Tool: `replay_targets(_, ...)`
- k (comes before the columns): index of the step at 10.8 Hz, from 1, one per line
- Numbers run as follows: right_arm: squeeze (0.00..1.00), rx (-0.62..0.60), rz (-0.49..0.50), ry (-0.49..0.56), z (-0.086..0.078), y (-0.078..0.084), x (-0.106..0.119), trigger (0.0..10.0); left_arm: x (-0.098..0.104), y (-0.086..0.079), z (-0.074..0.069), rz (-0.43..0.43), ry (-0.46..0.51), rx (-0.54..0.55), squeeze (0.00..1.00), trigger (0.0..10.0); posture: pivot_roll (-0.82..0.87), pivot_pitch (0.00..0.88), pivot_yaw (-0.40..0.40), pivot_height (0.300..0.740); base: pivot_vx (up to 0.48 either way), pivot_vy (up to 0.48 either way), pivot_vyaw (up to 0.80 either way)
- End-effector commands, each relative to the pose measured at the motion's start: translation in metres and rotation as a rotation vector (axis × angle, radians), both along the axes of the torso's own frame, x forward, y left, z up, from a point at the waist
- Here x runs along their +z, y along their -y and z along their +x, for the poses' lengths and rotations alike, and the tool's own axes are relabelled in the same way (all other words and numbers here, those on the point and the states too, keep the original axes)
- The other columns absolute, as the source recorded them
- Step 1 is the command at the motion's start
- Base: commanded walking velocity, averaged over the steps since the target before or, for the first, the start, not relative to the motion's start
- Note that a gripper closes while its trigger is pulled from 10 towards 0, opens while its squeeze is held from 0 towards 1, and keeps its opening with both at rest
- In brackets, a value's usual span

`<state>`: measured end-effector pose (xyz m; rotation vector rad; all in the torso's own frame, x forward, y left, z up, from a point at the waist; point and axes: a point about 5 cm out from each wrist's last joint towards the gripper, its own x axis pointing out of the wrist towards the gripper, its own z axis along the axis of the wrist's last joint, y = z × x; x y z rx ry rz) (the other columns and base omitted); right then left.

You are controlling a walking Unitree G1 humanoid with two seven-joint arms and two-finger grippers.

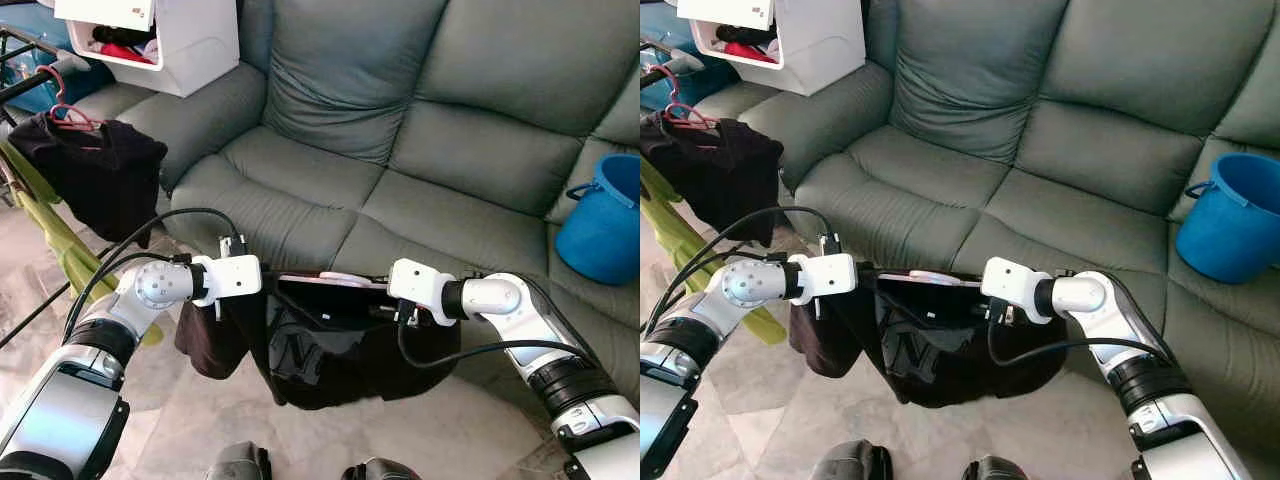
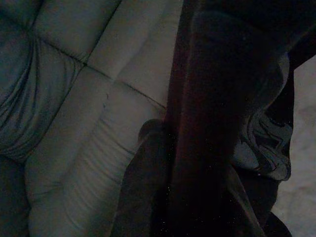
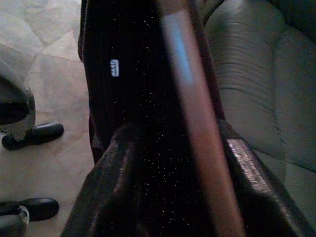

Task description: Hang hanger

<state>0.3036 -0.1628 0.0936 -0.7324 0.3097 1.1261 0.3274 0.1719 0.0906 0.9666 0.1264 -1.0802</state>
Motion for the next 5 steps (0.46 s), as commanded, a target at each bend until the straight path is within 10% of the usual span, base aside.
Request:
replay_targets(1,0.00,-0.006,-0.019,-0.013,-0.0026,0.0056,-0.0036,0.0,0.0153,0.0044,0.0074,-0.043,0.061,-0.006,0.00,0.0,-0.09,0.000,-0.038,0.740,0.000,0.000,0.00)
replay_targets(5,0.00,0.004,-0.007,-0.021,-0.0034,0.0017,-0.0045,0.0,0.0152,0.0035,0.0073,-0.041,0.058,-0.006,0.00,0.0,-0.09,0.000,-0.037,0.740,0.000,0.000,0.00)
